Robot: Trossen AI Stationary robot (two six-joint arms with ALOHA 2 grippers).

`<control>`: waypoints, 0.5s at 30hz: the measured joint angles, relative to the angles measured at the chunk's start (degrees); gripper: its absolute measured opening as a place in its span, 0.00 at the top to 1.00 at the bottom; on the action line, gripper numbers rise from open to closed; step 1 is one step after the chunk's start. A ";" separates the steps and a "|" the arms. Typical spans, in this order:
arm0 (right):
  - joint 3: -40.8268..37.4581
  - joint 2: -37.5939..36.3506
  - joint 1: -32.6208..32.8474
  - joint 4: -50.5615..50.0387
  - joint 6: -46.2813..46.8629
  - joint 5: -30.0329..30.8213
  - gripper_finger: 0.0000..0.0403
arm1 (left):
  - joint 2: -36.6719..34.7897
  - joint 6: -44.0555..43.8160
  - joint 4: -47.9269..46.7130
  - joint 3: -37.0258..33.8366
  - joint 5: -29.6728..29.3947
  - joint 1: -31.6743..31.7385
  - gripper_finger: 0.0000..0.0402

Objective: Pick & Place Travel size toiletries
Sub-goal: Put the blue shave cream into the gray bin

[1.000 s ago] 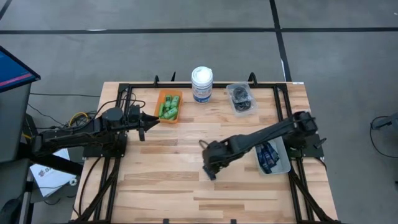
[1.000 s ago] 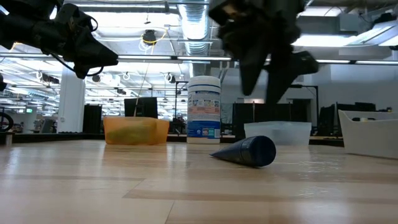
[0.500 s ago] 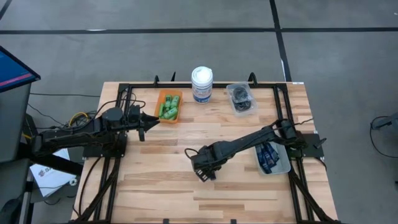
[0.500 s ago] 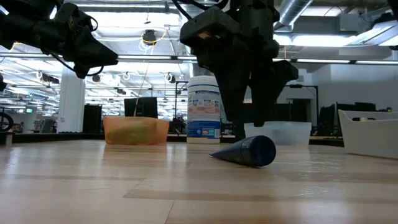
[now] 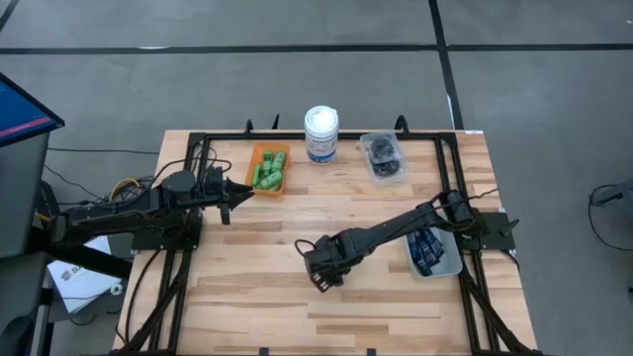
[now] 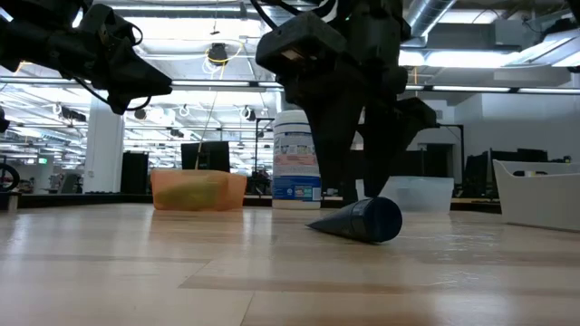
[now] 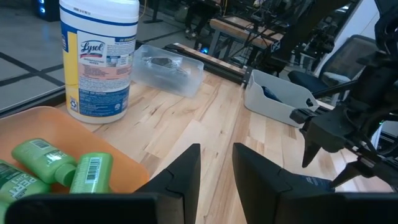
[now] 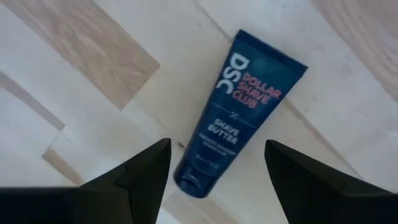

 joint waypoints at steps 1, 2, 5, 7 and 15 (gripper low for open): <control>0.00 0.00 0.00 0.22 0.00 0.00 0.38 | 0.00 -0.01 0.00 0.00 0.00 0.00 0.78; 0.00 0.00 0.00 0.36 0.08 0.00 0.38 | 0.00 0.00 0.00 0.00 0.00 0.01 0.78; 0.00 -0.01 0.00 0.26 0.44 0.08 0.38 | 0.00 0.01 0.00 0.00 0.00 0.02 0.78; 0.03 0.60 -0.03 0.57 0.46 0.10 0.38 | 0.00 0.01 0.00 0.00 0.00 0.02 0.78; 0.07 4.48 0.82 1.75 0.52 -3.29 0.38 | -0.02 0.03 -0.07 0.00 0.02 0.02 0.78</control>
